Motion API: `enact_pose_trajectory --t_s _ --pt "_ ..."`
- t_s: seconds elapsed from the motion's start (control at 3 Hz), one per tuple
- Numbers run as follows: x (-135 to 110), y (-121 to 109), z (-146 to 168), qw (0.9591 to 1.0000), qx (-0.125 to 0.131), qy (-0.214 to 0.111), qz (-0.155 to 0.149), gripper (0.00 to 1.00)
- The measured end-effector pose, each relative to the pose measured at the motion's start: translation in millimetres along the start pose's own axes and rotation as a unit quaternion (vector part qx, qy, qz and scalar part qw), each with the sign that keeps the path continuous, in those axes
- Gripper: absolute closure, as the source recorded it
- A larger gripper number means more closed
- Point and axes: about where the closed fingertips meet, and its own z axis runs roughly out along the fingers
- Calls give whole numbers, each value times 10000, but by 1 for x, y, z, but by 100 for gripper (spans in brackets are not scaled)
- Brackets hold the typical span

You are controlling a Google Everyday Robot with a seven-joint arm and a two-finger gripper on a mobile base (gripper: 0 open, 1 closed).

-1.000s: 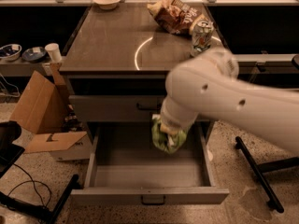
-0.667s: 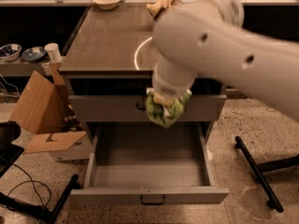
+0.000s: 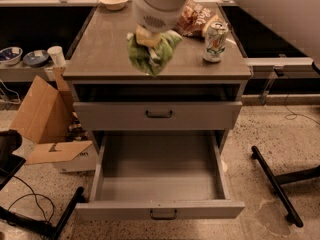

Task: Pick green jalapeno chip bag from middle drawer and place on counter

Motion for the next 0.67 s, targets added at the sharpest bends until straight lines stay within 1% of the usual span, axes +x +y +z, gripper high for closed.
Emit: enact_pose_trajectory --t_s 0.33,0.67 --pt "-49 -47 14 9962 164 -807 -289 100" --pt "-83 -85 66 9842 107 -1694 -502 100"
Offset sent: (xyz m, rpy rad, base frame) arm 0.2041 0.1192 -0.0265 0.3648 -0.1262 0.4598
